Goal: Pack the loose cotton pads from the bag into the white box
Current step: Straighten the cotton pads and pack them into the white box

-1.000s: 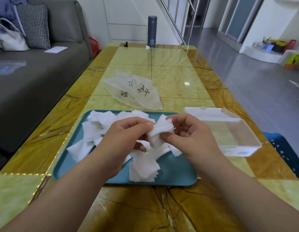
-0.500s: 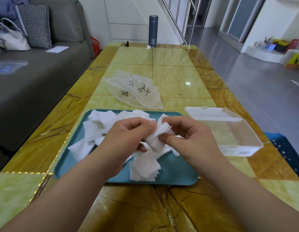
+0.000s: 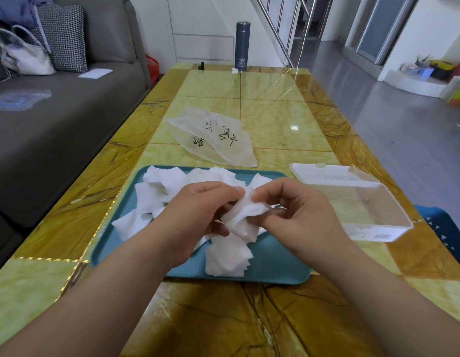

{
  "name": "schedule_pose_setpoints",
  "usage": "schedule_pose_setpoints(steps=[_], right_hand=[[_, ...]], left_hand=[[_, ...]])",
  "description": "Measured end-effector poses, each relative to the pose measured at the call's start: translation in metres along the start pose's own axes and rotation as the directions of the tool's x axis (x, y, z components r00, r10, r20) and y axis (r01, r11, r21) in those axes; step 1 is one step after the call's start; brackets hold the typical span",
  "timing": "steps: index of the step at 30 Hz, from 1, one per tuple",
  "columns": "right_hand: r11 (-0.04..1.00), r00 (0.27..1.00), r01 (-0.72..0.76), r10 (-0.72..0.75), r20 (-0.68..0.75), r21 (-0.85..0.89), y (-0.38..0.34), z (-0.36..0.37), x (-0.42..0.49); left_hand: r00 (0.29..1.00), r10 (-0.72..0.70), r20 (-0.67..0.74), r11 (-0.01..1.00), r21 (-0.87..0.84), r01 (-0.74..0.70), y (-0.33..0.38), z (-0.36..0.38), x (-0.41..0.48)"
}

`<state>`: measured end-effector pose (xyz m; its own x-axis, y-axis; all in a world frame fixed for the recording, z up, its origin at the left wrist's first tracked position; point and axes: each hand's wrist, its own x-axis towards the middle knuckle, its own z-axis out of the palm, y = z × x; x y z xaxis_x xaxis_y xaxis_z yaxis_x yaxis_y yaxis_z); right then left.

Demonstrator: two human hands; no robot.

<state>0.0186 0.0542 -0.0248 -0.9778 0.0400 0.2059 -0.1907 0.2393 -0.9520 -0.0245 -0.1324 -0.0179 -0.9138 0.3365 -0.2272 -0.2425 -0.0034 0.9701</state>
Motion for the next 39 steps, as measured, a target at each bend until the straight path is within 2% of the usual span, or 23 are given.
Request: schedule_pose_setpoints(steps=[9, 20, 31, 39], right_hand=[[1.000, 0.999, 0.030, -0.029, 0.032, -0.003, -0.003, -0.003, 0.000], [0.996, 0.998, -0.063, 0.063, -0.004, 0.065, -0.003, -0.006, 0.002], [0.997, 0.996, -0.083, 0.083, 0.017, -0.001, -0.004, -0.007, 0.001], [0.996, 0.998, -0.048, 0.050, 0.033, -0.070, -0.003, -0.004, 0.000]], left_hand=[[0.998, 0.054, -0.017, 0.996, 0.076, -0.053, 0.000, 0.004, -0.002], [0.991, 0.118, -0.056, 0.985, 0.134, -0.109, -0.001, 0.006, -0.001], [0.987, 0.159, 0.003, 0.975, 0.154, -0.158, 0.004, 0.001, -0.006], [0.991, 0.135, 0.000, 0.972, 0.197, -0.132, 0.006, 0.002, -0.008]])
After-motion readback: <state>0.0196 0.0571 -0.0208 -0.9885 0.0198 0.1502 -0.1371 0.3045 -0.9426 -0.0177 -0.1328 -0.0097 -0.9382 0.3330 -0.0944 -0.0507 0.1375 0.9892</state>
